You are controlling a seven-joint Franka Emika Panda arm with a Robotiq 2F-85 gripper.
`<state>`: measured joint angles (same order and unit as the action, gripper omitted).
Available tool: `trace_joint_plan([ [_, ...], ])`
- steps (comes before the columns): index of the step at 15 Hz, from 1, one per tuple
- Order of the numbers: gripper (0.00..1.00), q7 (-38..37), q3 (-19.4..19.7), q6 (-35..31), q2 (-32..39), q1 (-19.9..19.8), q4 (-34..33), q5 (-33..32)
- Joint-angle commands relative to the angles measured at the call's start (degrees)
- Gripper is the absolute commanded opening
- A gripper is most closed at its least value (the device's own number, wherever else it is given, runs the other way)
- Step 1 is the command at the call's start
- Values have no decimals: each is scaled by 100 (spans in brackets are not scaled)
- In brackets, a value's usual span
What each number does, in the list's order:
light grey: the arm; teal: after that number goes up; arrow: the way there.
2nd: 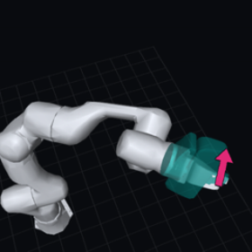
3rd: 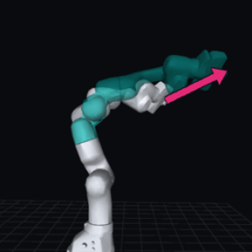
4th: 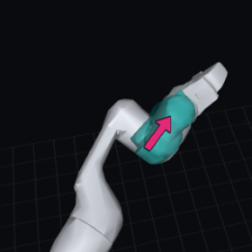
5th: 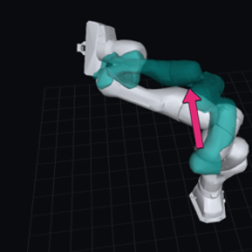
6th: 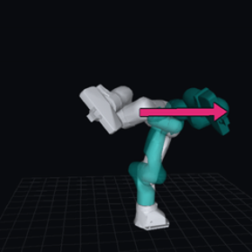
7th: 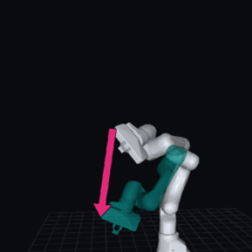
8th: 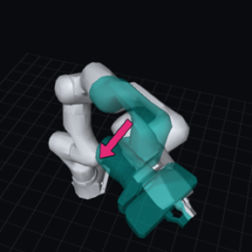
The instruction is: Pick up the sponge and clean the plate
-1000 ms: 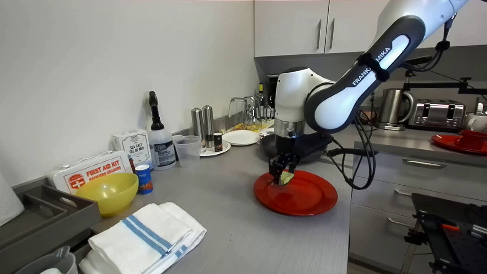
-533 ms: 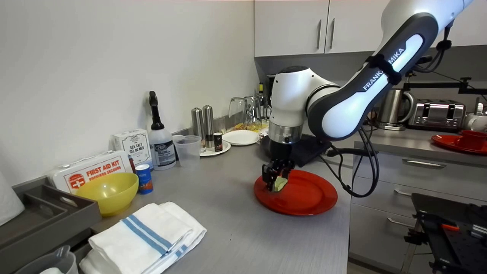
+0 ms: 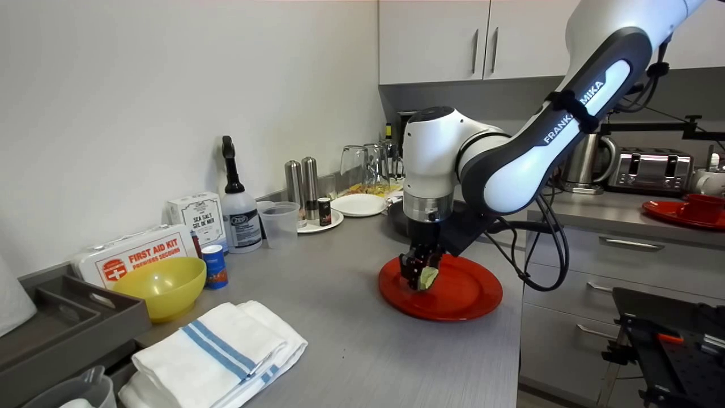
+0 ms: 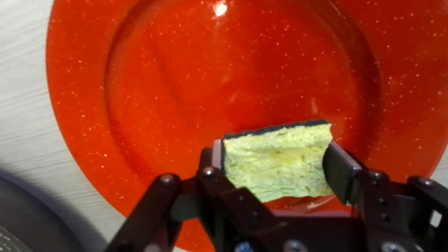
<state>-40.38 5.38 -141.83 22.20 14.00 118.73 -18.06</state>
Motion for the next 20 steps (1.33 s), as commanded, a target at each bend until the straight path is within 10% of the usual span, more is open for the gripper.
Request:
trace_joint_plan([
  [1,43,-119,28,295,68,45,-159,-109],
  [9,43,-1019,84,-1162,-288,2,-100,308],
  [10,92,-1201,152,-1397,-302,27,-112,255],
  [13,100,-1898,520,-2245,-280,197,-112,-99],
  [20,100,-4529,3027,-3905,294,1693,-436,-1854],
])
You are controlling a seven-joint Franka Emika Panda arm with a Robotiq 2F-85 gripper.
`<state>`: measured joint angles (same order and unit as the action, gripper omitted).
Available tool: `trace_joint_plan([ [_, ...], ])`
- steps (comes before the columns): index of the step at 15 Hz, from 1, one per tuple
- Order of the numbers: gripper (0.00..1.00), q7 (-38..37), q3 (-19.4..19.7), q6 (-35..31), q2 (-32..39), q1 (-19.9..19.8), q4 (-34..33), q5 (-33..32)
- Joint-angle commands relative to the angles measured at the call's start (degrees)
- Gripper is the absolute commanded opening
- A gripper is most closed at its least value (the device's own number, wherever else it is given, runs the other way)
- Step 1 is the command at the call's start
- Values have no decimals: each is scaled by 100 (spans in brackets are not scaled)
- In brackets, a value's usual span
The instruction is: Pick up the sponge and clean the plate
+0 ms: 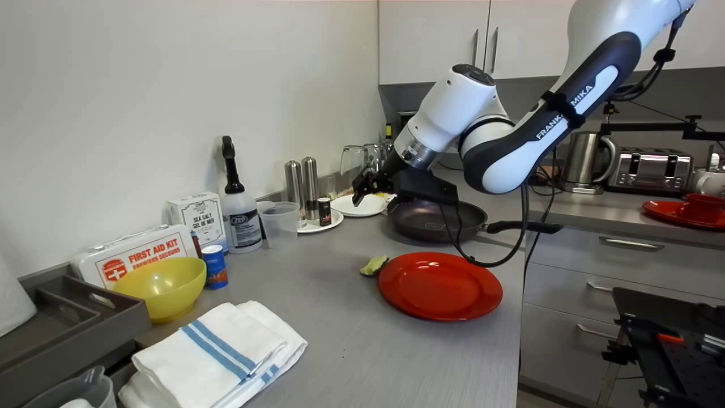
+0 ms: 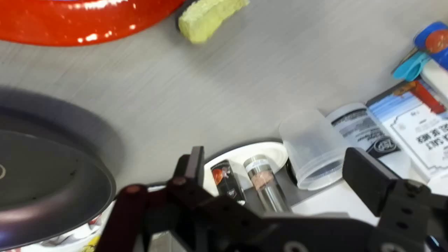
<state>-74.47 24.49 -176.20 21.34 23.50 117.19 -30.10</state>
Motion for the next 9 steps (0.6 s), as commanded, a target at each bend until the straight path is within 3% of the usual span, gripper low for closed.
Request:
trace_joint_plan([
  [1,100,-1458,1563,-502,479,1080,-262,-842],
  [2,100,-1591,1978,-487,560,1437,-176,-843],
  [3,100,-1568,2011,-248,505,1514,-8,-843],
  [9,100,-516,476,660,-43,790,804,-248],
])
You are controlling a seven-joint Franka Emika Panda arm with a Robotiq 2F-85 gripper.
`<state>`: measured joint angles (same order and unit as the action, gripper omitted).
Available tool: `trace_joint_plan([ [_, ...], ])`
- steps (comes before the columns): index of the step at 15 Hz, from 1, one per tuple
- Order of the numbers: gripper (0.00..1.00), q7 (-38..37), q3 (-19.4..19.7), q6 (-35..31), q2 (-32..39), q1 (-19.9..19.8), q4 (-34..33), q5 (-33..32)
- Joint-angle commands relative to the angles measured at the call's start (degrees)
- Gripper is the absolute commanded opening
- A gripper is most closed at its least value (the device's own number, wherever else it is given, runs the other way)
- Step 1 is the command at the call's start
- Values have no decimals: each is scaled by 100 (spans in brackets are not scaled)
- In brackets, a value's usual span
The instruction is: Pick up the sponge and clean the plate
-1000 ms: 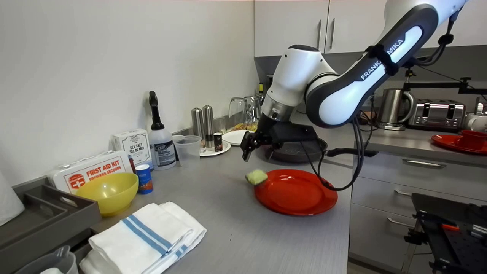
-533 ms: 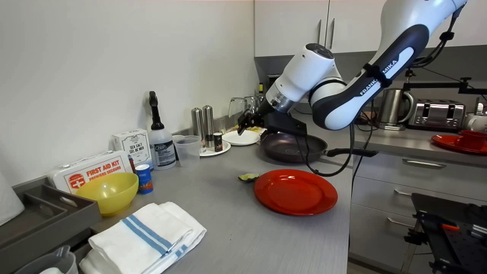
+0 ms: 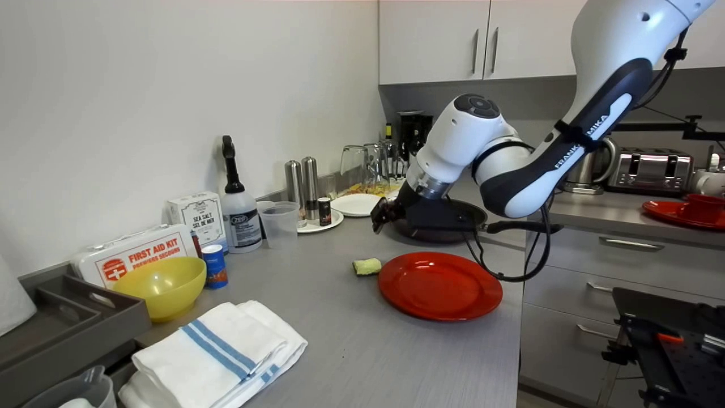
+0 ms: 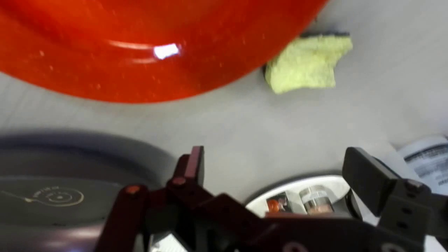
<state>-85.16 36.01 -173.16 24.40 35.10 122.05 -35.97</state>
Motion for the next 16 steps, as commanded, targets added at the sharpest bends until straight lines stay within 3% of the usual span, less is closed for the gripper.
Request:
trace_joint_plan([
  [1,100,696,-894,465,-363,-490,350,472],
  [9,100,1722,-1950,977,-496,-1335,335,1192],
  [16,100,2369,-2434,1158,-627,-1831,329,1420],
])
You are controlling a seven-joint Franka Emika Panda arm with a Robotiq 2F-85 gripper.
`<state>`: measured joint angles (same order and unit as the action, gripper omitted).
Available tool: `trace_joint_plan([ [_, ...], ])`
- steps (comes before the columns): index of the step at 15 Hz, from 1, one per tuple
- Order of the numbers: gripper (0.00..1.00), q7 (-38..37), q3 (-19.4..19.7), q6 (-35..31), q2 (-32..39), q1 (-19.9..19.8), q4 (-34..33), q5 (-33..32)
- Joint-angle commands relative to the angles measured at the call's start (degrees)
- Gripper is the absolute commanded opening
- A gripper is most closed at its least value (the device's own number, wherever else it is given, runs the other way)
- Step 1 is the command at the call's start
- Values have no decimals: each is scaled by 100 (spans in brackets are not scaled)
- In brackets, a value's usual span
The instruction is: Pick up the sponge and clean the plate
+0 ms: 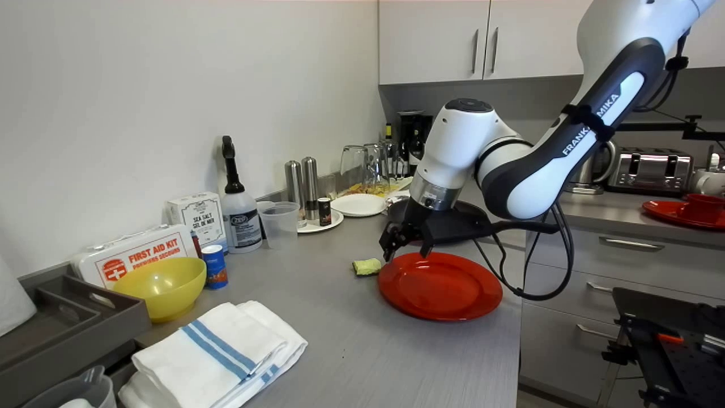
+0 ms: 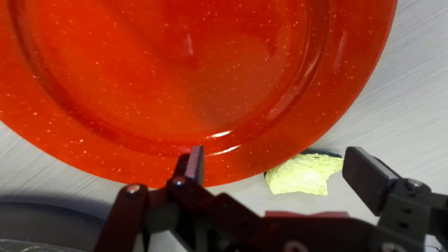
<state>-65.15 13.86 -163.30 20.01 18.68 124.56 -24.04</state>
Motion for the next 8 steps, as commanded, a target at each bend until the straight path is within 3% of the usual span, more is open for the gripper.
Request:
trace_joint_plan([
  [1,100,419,-255,196,-200,-228,71,247],
  [6,100,739,-413,210,-257,-395,88,361],
  [8,100,1289,-632,131,-309,-582,179,505],
])
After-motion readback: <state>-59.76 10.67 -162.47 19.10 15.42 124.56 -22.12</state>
